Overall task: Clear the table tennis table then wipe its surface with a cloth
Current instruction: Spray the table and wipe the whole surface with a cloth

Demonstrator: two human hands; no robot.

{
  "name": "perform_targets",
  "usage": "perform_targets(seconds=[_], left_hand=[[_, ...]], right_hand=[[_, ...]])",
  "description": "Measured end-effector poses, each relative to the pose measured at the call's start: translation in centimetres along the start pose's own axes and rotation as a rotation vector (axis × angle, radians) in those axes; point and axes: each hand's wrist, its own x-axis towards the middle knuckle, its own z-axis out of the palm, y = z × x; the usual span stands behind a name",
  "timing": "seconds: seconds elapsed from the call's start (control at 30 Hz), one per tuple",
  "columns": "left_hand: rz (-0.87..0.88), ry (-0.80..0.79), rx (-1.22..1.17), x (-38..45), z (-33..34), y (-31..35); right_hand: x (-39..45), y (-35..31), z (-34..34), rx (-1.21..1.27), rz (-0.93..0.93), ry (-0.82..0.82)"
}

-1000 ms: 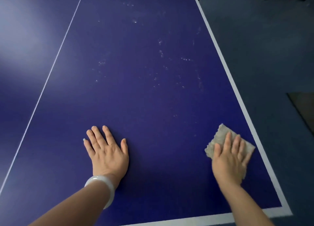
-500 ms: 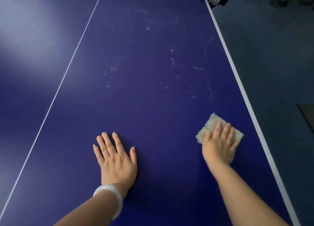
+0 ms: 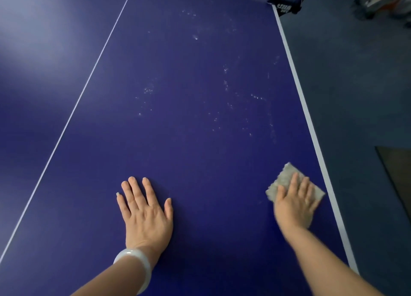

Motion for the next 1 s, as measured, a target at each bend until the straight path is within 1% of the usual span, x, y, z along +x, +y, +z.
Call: perform_targets(seconds=[0.03,0.1,0.17,0.2,0.23,0.27,0.3,0.37,0.4,0.47,0.53,0.6,0.67,0.73,0.8,0.9,1.0], left_hand=[[0.002,0.002,-0.005,0.0,0.0,0.0],[0.005,0.008,-0.008,0.0,-0.1,0.0],[0.004,0.007,-0.007,0.1,-0.2,0.0],[0.009,0.007,-0.007,0.1,-0.2,-0.1],[0.011,0.008,-0.010,0.1,-0.2,-0.1],[0.005,0.011,-0.013,0.1,-0.2,-0.1],[-0.005,0.014,-0.012,0.1,-0.1,-0.2],[-0.027,0.018,-0.028,0.1,-0.2,-0.1],[-0.045,0.013,-0.046,0.2,-0.5,0.0],[-0.088,-0.009,-0.093,0.2,-1.2,1.0],[-0.086,0.009,-0.136,-1.1,-1.9,3.7],[-0.063,0.033,-0.168,-4.0,-2.4,8.1],[-0.066,-0.004,-0.222,-7.2,-1.9,13.2],[-0.118,-0.023,-0.220,-9.1,-0.7,18.1],[-0.230,-0.003,-0.212,-9.7,0.4,21.6],[-0.343,0.024,-0.108,-9.4,1.5,23.5],[-0.363,0.022,-0.071,-9.3,1.7,23.9]], right_hand=[[-1.7,-1.2,0.5,0.004,-0.077,0.027],[-5.8,-3.8,1.7,0.012,-0.359,0.104],[-9.5,-4.7,2.4,-0.043,-0.751,0.070],[-10.0,-4.0,2.4,-0.081,-0.893,0.053],[-9.3,-2.8,2.3,-0.098,-0.965,0.046],[-7.8,-1.3,2.1,-0.100,-0.953,0.066],[-6.1,0.6,2.2,-0.095,-0.879,0.097],[-2.6,4.1,1.9,-0.087,-0.650,0.143],[-1.3,5.4,1.6,-0.090,-0.574,0.131],[0.1,6.6,1.4,-0.102,-0.545,0.068],[0.4,6.9,1.4,-0.092,-0.580,0.054],[0.1,7.5,1.2,-0.070,-0.639,0.056],[-0.9,9.3,1.1,-0.053,-0.740,0.035],[-1.3,11.8,0.9,-0.053,-0.856,0.013],[-0.9,14.1,0.6,-0.048,-0.945,0.022],[0.0,16.1,0.4,-0.044,-1.032,0.036],[0.6,16.5,0.4,-0.031,-1.067,0.031]])
